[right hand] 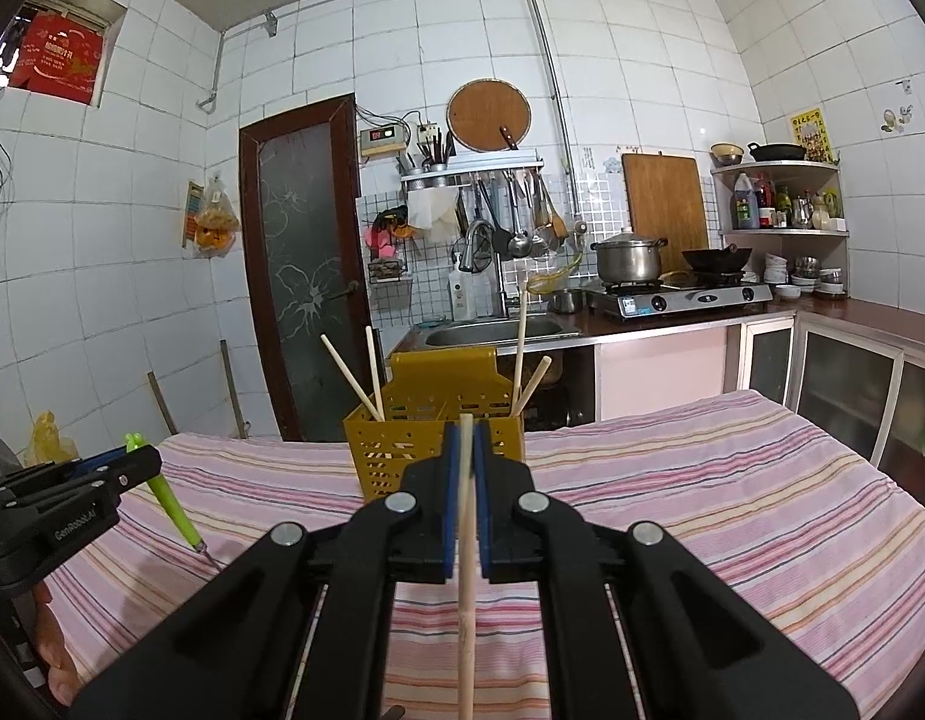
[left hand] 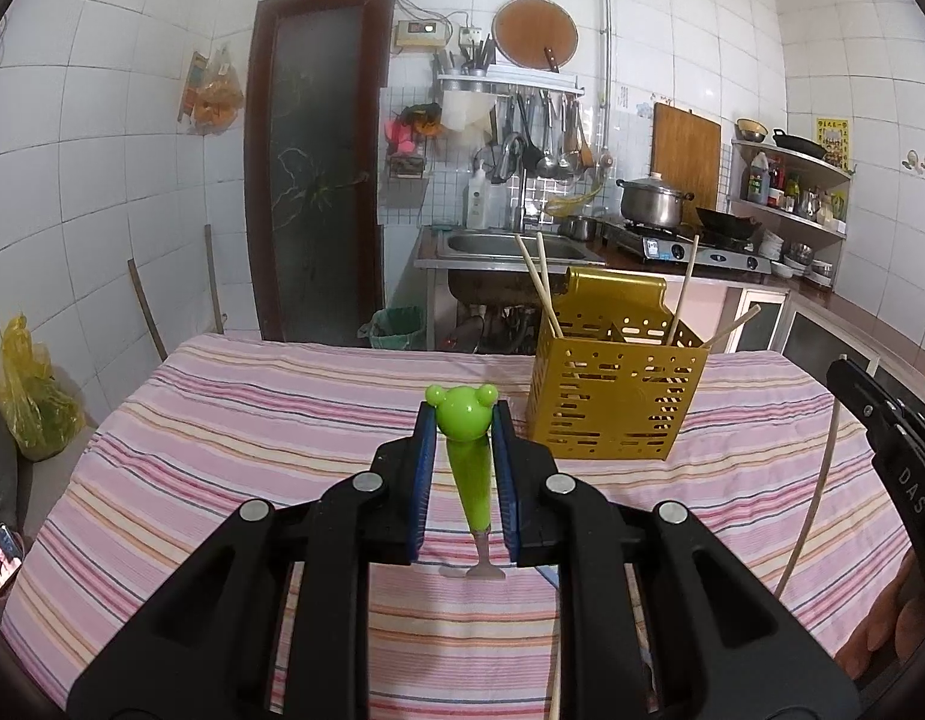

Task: Organize utensils
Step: 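Lift the chopstick and green knife and carry them toward the yellow holder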

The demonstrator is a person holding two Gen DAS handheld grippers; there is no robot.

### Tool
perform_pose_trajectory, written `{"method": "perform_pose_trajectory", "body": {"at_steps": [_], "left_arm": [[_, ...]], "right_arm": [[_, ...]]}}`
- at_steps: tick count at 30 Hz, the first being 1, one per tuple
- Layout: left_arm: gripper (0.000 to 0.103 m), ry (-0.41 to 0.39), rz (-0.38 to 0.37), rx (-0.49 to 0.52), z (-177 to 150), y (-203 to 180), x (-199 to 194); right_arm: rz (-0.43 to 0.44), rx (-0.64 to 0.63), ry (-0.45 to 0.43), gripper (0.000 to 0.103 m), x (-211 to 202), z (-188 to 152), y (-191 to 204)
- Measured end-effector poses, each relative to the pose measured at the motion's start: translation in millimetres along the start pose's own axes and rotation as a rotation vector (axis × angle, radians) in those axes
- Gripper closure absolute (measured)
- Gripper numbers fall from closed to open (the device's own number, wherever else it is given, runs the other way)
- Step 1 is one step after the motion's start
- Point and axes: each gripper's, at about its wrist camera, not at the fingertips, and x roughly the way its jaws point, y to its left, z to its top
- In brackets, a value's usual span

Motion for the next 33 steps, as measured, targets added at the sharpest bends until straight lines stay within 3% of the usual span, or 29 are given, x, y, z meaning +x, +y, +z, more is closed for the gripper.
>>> {"method": "perform_pose_trajectory", "body": {"at_steps": [23, 33], "left_arm": [[0.085, 0.010, -0.009, 0.001, 4.4, 0.7, 1.1], [0.085, -0.006, -0.028, 0.022, 19.8, -10.5, 0.3]], "right_arm": [[0.003, 0.016, 0.025, 0.098, 6.4, 2.3, -3.0], [-0.002, 0.006, -0.026, 0.098, 3.9, 24.9, -1.3]]}}
